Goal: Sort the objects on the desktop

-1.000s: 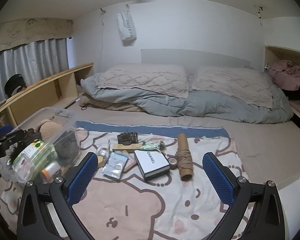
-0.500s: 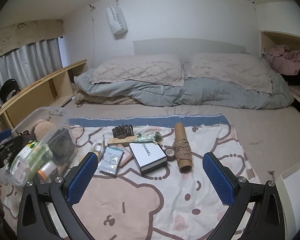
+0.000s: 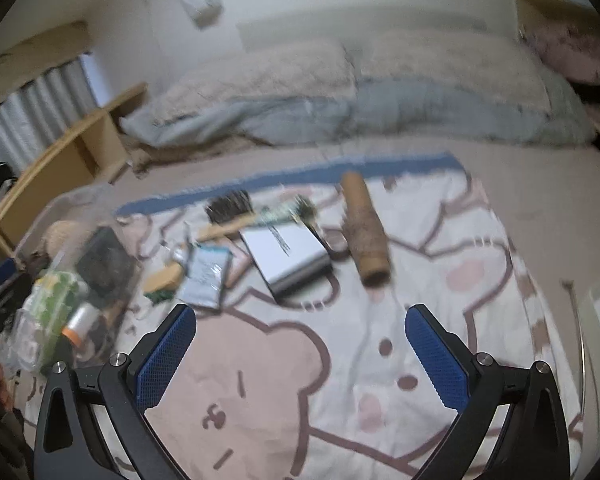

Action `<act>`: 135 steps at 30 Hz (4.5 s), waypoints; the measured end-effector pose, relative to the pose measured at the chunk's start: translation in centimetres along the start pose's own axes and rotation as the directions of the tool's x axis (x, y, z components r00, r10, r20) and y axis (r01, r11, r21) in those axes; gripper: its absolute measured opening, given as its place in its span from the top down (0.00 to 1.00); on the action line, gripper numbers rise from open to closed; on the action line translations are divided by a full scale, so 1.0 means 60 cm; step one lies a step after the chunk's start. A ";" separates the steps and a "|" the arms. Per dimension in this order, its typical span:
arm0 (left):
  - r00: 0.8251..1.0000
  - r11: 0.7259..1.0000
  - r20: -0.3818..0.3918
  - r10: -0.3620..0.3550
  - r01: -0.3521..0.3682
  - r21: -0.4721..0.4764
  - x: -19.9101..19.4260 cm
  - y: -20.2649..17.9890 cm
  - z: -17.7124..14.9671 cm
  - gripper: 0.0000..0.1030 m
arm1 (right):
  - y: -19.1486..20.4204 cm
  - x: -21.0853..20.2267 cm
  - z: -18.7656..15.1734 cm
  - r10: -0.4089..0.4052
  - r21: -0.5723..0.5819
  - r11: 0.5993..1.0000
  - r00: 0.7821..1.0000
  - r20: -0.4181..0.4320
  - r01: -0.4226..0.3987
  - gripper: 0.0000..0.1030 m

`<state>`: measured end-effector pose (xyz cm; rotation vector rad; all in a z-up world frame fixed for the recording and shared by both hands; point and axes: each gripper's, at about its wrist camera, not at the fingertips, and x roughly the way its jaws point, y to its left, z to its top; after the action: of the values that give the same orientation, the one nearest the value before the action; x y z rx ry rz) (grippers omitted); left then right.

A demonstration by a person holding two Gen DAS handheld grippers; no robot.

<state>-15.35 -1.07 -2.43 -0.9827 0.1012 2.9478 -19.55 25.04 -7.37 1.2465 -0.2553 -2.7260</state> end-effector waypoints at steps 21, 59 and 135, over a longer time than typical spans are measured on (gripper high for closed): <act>0.965 0.995 -0.253 -0.072 0.088 0.054 0.156 -0.064 -0.064 0.00 | -0.141 0.165 -0.036 -0.196 0.091 0.973 0.968 -0.158 0.212 0.00; 0.903 0.991 -0.410 -0.129 0.133 -0.017 0.354 0.001 -0.211 0.00 | -0.185 0.327 -0.031 -0.302 -0.086 0.952 0.943 -0.142 0.293 0.00; 0.961 0.993 -0.250 -0.120 0.114 -0.037 0.418 -0.042 -0.047 0.55 | -0.118 0.238 0.063 0.021 -0.037 0.999 1.000 0.002 -0.021 0.97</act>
<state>-33.59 1.49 -19.87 -1.3140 0.0156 2.7109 -32.08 29.60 -16.93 1.2243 -0.2155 -2.7012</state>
